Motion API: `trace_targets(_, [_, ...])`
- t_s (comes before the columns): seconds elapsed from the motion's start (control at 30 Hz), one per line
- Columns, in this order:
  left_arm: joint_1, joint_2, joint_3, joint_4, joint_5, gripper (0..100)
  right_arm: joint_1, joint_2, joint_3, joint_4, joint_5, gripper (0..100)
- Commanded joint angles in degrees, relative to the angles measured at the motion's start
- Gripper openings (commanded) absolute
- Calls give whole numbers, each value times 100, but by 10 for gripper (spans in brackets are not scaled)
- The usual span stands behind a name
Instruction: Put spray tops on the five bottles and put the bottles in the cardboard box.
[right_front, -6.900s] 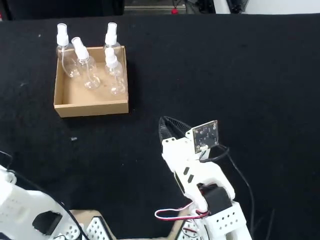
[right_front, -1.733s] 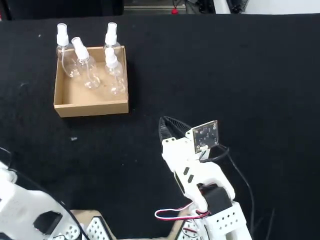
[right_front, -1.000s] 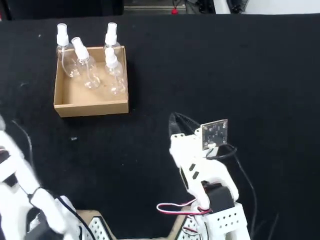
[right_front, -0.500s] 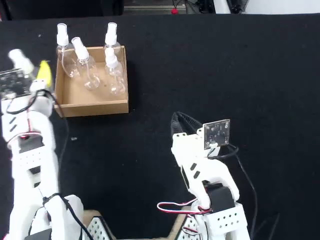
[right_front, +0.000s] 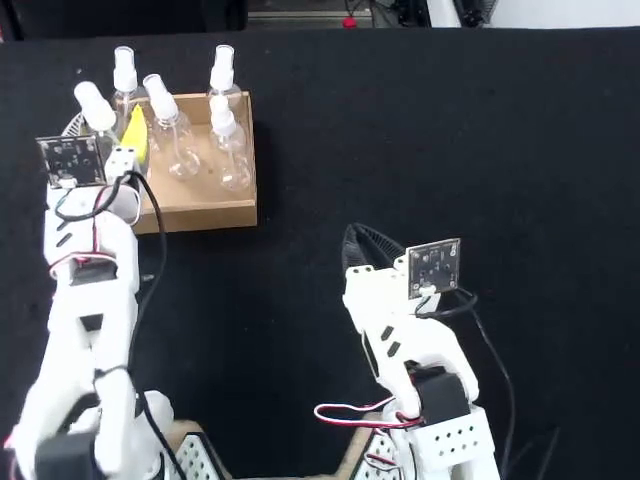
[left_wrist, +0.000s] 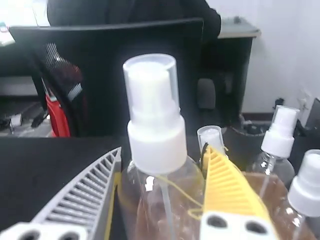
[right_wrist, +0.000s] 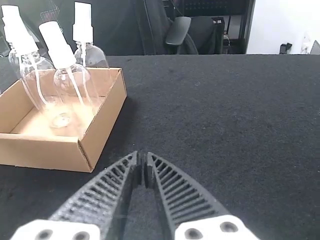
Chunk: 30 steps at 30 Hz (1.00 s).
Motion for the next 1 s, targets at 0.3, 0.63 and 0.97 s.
trace_targets(0.3, [-4,1741,-391,-1802,-44,209,70,-479,-22,35,53,15])
trace_targets(0.63, [-119,2277,-567,-1811,-35,209,70,-479,-22,35,53,15])
trace_targets(0.97, [-277,2637,-664,-1802,-44,213,70,-479,-22,35,53,15])
